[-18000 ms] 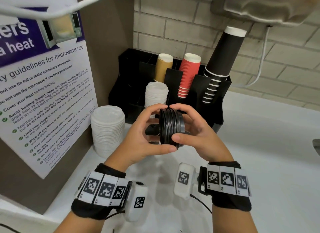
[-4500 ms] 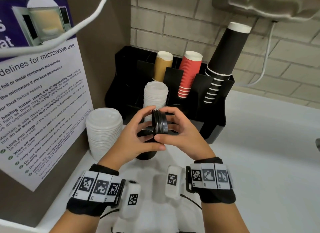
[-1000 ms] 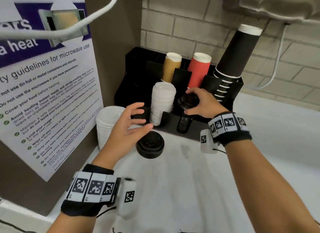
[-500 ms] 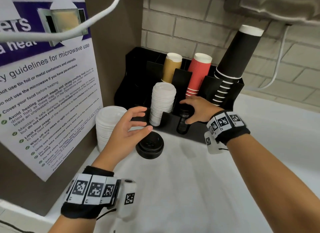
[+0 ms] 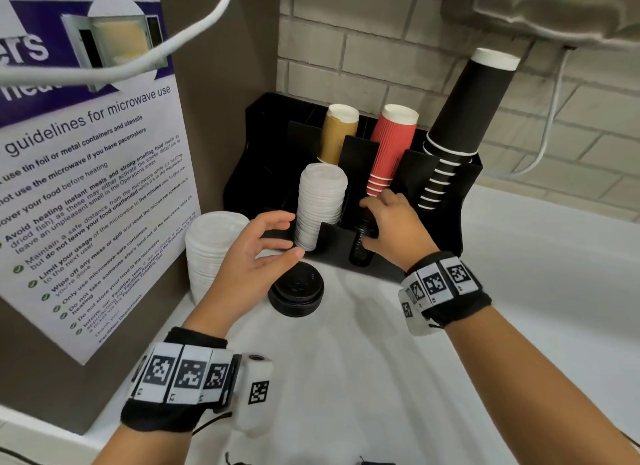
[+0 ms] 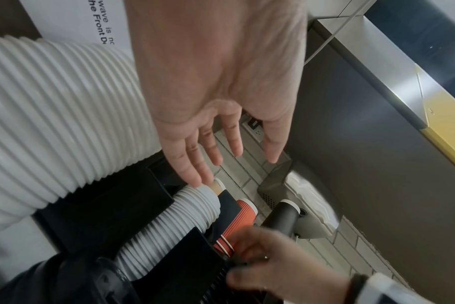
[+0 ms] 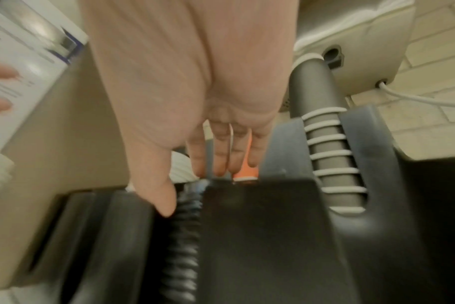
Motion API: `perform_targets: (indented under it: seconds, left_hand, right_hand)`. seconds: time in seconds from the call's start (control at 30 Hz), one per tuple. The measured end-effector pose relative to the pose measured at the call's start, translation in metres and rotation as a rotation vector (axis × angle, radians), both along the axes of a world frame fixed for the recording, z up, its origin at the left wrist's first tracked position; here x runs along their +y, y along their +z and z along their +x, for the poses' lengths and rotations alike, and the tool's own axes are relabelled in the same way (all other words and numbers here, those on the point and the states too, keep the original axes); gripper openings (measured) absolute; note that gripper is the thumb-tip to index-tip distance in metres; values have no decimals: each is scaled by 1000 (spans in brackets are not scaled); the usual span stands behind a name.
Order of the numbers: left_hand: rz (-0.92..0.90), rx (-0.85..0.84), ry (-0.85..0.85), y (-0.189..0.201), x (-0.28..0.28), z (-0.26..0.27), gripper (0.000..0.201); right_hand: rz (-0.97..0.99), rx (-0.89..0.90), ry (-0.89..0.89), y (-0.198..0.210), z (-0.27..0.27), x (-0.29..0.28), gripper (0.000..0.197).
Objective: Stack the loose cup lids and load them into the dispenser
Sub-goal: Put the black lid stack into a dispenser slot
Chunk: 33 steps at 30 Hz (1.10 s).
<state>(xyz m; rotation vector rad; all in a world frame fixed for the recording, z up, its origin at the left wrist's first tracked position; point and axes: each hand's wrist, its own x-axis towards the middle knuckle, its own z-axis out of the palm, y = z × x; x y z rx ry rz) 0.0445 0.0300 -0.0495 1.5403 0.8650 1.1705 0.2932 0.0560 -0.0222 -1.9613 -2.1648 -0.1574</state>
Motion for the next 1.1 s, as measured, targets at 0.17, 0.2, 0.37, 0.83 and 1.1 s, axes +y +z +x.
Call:
perform_targets:
  seconds: [0.17, 0.2, 0.37, 0.83, 1.1]
  left_hand:
    - [12, -8, 19, 4, 3, -2, 39]
    - [18, -9, 21, 5, 3, -2, 38]
    - [27, -13, 9, 6, 0, -4, 36]
    - [34, -31, 28, 6, -3, -7, 33]
    - [-70, 1, -309, -4, -10, 12, 96]
  right_hand:
    - [-186, 268, 309, -10, -58, -15, 47]
    - [-334, 244, 315, -17, -69, -15, 56]
    - [-641, 75, 213, -49, -94, -9, 94]
    - [-394, 681, 156, -38, -68, -18, 74]
    - [-281, 1271, 281, -9, -59, -68, 69]
